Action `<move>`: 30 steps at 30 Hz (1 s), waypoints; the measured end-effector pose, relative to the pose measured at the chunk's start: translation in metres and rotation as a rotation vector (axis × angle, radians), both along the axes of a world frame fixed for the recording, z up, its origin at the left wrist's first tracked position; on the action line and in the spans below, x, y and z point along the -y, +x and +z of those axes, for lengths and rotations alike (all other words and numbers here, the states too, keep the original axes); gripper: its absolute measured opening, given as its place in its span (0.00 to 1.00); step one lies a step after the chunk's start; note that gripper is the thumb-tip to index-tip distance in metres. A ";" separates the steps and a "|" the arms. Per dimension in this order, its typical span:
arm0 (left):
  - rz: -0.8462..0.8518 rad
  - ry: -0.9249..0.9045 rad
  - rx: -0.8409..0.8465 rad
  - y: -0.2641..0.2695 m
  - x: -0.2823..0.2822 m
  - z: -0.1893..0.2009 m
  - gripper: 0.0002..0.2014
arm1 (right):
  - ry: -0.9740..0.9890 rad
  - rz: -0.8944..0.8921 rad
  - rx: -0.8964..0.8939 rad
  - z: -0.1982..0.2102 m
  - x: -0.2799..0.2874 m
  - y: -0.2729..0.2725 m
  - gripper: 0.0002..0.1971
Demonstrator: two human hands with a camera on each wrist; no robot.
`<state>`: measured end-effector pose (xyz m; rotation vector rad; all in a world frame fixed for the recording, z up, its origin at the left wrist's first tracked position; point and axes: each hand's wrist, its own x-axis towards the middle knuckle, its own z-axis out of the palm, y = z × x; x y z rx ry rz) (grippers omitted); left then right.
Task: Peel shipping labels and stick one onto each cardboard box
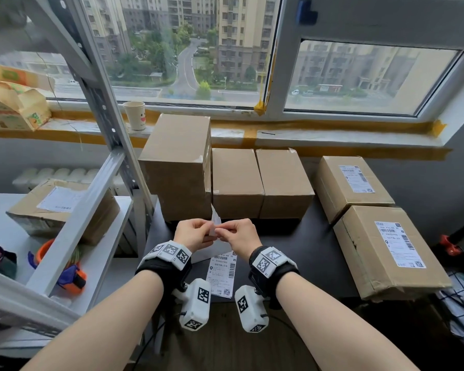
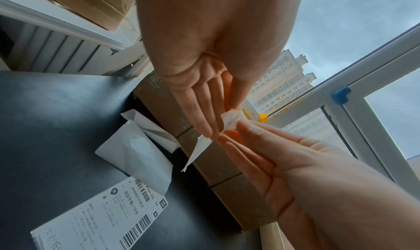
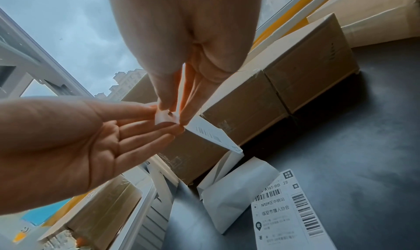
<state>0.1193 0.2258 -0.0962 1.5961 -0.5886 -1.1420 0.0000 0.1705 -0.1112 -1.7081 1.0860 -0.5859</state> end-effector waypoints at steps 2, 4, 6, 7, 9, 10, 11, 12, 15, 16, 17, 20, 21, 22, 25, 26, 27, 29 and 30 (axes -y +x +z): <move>-0.003 -0.002 0.004 0.002 -0.001 -0.004 0.08 | 0.024 -0.008 0.013 -0.001 0.000 0.001 0.08; -0.007 0.001 0.018 0.005 -0.001 -0.011 0.06 | 0.048 -0.014 0.020 -0.003 0.000 0.002 0.08; -0.001 0.007 0.040 0.007 0.001 -0.017 0.06 | 0.062 -0.022 0.016 -0.006 0.000 0.003 0.07; 0.008 0.016 0.053 0.008 0.001 -0.020 0.07 | 0.065 -0.030 0.007 -0.008 0.000 0.004 0.07; 0.037 0.051 0.078 0.011 0.002 -0.026 0.08 | 0.050 -0.060 -0.022 -0.014 0.002 0.003 0.06; 0.055 0.072 0.086 0.014 0.003 -0.030 0.08 | 0.040 -0.081 -0.043 -0.017 0.004 0.002 0.06; 0.073 0.095 0.091 0.017 0.003 -0.035 0.09 | 0.033 -0.108 -0.062 -0.019 0.006 0.000 0.06; 0.088 0.119 0.098 0.020 0.002 -0.040 0.09 | 0.027 -0.136 -0.082 -0.022 0.008 -0.003 0.06; 0.126 0.200 0.135 0.028 0.000 -0.056 0.10 | 0.017 -0.193 -0.147 -0.029 0.016 -0.013 0.07; 0.143 0.220 0.144 0.030 -0.001 -0.062 0.11 | 0.028 -0.208 -0.156 -0.030 0.018 -0.016 0.09; 0.165 0.237 0.146 0.033 -0.002 -0.067 0.12 | 0.043 -0.225 -0.162 -0.031 0.021 -0.018 0.10; 0.211 0.299 0.147 0.038 -0.004 -0.083 0.11 | 0.070 -0.284 -0.179 -0.035 0.030 -0.027 0.12; 0.213 0.319 0.150 0.040 -0.005 -0.087 0.10 | 0.078 -0.302 -0.188 -0.036 0.033 -0.030 0.12; 0.216 0.333 0.148 0.041 -0.006 -0.091 0.10 | 0.087 -0.321 -0.195 -0.037 0.036 -0.033 0.11; 0.233 0.366 0.137 0.045 -0.008 -0.101 0.11 | 0.106 -0.378 -0.200 -0.040 0.044 -0.042 0.10; 0.236 0.377 0.129 0.046 -0.008 -0.105 0.11 | 0.109 -0.389 -0.198 -0.041 0.047 -0.045 0.10; 0.236 0.388 0.118 0.047 -0.008 -0.108 0.10 | 0.115 -0.394 -0.192 -0.042 0.050 -0.047 0.10; 0.233 0.413 0.095 0.050 -0.008 -0.112 0.09 | 0.133 -0.387 -0.182 -0.043 0.053 -0.051 0.10; 0.235 0.425 0.084 0.051 -0.007 -0.115 0.09 | 0.138 -0.382 -0.178 -0.043 0.054 -0.052 0.10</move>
